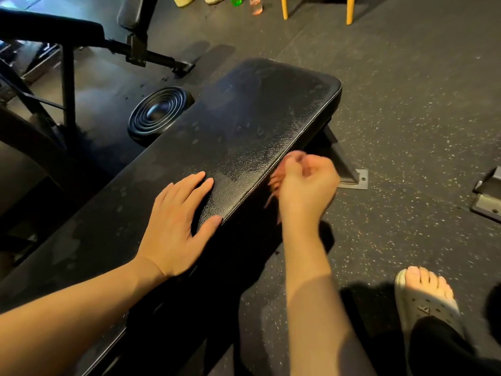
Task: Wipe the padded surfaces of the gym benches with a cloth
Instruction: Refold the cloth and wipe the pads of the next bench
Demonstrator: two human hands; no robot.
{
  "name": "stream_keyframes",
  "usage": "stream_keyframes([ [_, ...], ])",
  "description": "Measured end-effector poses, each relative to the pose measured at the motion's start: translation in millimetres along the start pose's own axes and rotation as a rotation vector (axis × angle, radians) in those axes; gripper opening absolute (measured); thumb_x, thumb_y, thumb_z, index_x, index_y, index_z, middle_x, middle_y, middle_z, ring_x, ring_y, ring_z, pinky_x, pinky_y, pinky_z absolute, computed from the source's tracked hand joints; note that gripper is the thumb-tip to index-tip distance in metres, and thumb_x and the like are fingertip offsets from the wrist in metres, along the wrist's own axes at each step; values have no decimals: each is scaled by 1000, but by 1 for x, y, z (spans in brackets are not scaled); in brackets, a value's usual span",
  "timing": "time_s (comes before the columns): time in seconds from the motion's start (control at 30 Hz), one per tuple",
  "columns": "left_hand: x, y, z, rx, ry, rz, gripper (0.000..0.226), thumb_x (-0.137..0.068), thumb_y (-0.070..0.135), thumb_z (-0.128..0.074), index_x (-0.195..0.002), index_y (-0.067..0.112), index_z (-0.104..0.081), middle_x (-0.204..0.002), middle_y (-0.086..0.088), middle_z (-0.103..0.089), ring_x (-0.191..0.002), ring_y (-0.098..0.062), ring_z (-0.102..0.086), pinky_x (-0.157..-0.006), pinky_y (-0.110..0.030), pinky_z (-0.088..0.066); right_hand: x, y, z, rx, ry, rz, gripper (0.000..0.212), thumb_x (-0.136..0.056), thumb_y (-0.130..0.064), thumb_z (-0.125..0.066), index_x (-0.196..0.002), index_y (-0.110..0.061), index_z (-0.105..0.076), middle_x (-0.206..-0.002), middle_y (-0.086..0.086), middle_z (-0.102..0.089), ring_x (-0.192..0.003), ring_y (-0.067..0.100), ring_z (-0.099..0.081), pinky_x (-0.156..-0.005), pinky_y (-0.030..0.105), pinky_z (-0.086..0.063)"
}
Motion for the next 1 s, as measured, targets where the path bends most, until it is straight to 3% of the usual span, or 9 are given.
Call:
stream_keyframes([
  [0.07,1,0,0,0,-2,4,67,-99,58,-40,-156,24,-40,-164,6,-34,-152,-14,-28,-126,-50,-19,-16,1,-5,96,-14,48,7,-87,-12,-67,-83,-9,-63,-57,-10,-62,-59,5,-65,-77,39,-55],
  [0.13,1,-1,0,6,0,4,66,-99,58,-39,-156,24,-41,-164,6,-33,-153,-13,-27,-126,-48,-18,6,8,-8,107,-101,47,13,-88,-22,-66,-79,-15,-60,-60,-4,-67,-59,18,-68,-77,50,-58],
  [0.27,1,-1,-1,8,9,-7,67,-98,56,-42,-155,21,-43,-163,5,-35,-152,-14,-28,-126,-47,-17,68,27,-2,-72,-308,-160,8,-81,-5,-74,-82,1,-69,-64,3,-70,-59,15,-70,-57,32,-59],
  [0.33,0,-1,-2,1,9,-8,67,-97,56,-43,-154,21,-44,-163,4,-36,-152,-15,-29,-126,-48,-18,53,26,3,-56,-268,-139,9,-80,2,-70,-74,6,-64,-62,14,-66,-55,14,-64,-53,31,-54],
  [0.4,1,-1,-2,-8,6,-7,67,-97,56,-43,-155,21,-43,-163,4,-36,-152,-15,-29,-125,-50,-19,17,15,8,-19,-148,-68,9,-85,7,-65,-76,7,-62,-58,0,-65,-50,5,-61,-50,25,-51],
  [0.53,2,-2,-2,-15,6,0,68,-98,59,-42,-155,22,-43,-163,5,-35,-152,-14,-28,-126,-50,-17,-14,0,5,133,-118,-3,11,-94,-2,-64,-100,-7,-70,-85,-5,-72,-68,10,-72,-63,44,-63],
  [0.73,1,-2,1,16,15,23,70,-96,62,-40,-154,24,-44,-161,3,-39,-151,-15,-30,-126,-51,-18,64,8,1,188,-318,-19,21,-93,9,-54,-94,1,-74,-66,-7,-64,-55,-2,-63,-51,11,-48],
  [0.9,-4,0,12,-6,-114,36,81,-91,71,-35,-154,23,-44,-163,-2,-39,-151,-19,-31,-124,-52,-23,131,30,-5,405,-658,-85,18,-88,-5,-67,-94,-16,-79,-84,-6,-76,-78,3,-70,-79,25,-58],
  [1.0,12,9,38,-16,-96,63,67,-93,62,-49,-145,21,-57,-155,-5,-49,-144,-23,-42,-120,-48,-32,158,39,-6,473,-750,-70,17,-85,-11,-71,-97,-19,-80,-88,-8,-77,-86,6,-71,-87,28,-56],
])
Point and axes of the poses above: each hand's wrist, its own x-axis away from the middle knuckle, its own z-axis out of the back of the hand, y = z × x, the point moved 6 cm from there along -x, towards the middle knuckle
